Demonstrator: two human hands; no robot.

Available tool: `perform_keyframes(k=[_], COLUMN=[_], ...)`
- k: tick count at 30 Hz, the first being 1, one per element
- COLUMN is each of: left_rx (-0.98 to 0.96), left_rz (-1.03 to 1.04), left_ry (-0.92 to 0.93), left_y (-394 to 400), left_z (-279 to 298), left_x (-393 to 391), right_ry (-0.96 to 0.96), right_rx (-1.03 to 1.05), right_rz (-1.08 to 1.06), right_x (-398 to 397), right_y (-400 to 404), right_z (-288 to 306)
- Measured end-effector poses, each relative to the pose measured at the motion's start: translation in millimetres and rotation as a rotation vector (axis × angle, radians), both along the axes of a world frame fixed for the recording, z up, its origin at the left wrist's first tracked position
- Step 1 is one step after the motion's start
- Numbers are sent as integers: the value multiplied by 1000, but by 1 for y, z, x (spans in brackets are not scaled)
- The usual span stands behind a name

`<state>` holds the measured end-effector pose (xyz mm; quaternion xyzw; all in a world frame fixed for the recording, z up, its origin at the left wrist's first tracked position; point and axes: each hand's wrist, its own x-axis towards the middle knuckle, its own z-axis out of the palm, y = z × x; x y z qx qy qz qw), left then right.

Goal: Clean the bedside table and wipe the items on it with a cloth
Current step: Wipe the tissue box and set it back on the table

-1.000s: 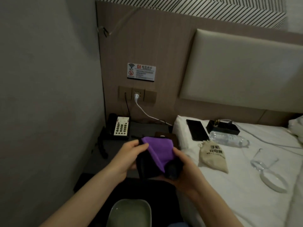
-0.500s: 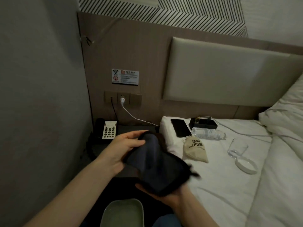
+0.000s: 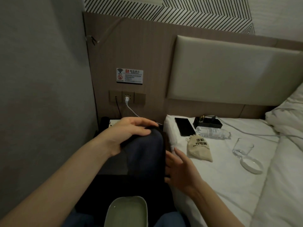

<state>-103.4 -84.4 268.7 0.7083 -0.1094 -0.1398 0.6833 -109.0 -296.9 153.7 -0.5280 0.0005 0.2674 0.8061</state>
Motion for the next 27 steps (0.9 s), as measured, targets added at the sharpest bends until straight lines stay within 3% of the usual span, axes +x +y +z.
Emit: perform_keyframes(k=[3, 5, 8, 16, 18, 23, 25, 27], left_rx=[185, 260, 426, 735, 675, 444, 342, 256], left_rz=[-201, -222, -191, -73, -78, -495, -433, -190], left_ry=[-38, -73, -190, -463, -502, -340, -289, -253], left_y=[-14, -17, -14, -2, 0, 5, 9, 10], left_z=[9, 14, 22, 9, 6, -8, -20, -36], left_x=[-4, -4, 3, 12, 5, -22, -24, -18], right_ry=[-241, -307, -279, -12, 7, 199, 225, 196], right_rx=[-67, -107, -154, -319, -337, -96, -51, -38], right_rz=[49, 161, 330, 291, 261, 135, 95, 93], right_x=[2, -4, -10, -13, -11, -6, -5, -3], right_y=[1, -1, -3, 5, 7, 2, -1, -1], right_z=[8, 12, 13, -2, -3, 1, 2, 4])
